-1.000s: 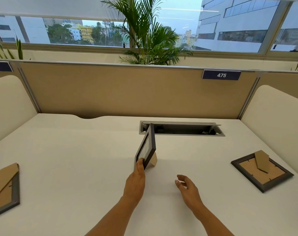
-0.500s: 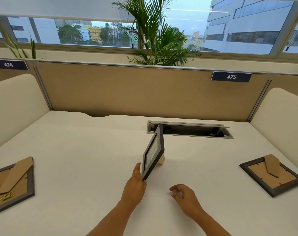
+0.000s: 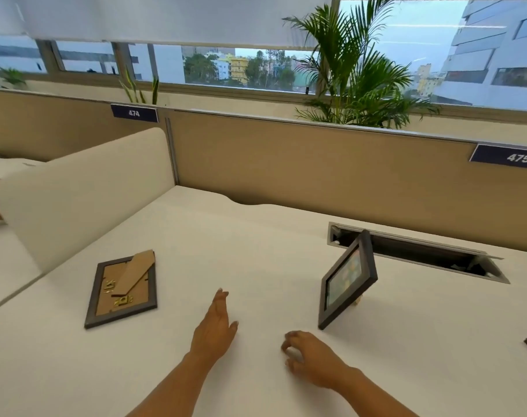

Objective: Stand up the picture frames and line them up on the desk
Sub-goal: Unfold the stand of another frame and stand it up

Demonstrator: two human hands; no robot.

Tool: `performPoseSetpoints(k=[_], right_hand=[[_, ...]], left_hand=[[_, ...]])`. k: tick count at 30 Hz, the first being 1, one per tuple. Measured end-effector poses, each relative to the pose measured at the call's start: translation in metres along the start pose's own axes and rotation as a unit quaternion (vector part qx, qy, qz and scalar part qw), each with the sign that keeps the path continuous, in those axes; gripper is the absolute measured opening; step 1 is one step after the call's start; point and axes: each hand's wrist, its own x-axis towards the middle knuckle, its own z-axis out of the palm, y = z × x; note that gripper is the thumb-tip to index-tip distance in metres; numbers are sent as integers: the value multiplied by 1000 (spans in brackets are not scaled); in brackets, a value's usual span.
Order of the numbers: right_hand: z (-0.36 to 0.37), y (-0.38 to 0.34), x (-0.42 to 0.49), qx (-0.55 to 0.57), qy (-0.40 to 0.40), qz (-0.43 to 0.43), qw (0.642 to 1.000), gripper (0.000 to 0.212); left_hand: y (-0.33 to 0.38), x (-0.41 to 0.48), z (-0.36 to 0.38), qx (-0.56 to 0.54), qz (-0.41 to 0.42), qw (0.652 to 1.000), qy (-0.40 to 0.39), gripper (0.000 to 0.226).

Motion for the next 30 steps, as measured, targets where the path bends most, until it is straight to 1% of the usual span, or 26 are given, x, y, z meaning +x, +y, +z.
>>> performPoseSetpoints(k=[4, 8, 12, 15, 19, 23, 26, 30], right_hand=[[6, -30, 30, -19, -37, -25, 999, 39], [15, -64, 63, -30, -58, -52, 996, 42], [25, -103, 97, -33, -82, -76, 993, 51], [34, -132, 120, -32, -99, -87, 991, 57], [45, -169, 147, -7, -116, -100, 988, 63], [51, -199, 167, 43, -115, -96, 988, 67], [50, -211, 182, 85, -106, -84, 987, 67], [55, -222, 188, 116, -94, -72, 986, 66]], left_hand=[[-48, -2, -35, 14, -57, 997, 48, 62], [-86, -4, -68, 34, -137, 986, 91, 61], [-124, -6, -96, 10, -232, 964, 127, 61], [-150, -6, -113, -30, -285, 948, 140, 60], [-175, -3, -128, -107, -326, 926, 154, 61], [-187, -1, -128, -157, -349, 915, 127, 66], [-190, 1, -123, -160, -346, 916, 127, 64], [-188, 3, -120, -131, -351, 918, 132, 60]])
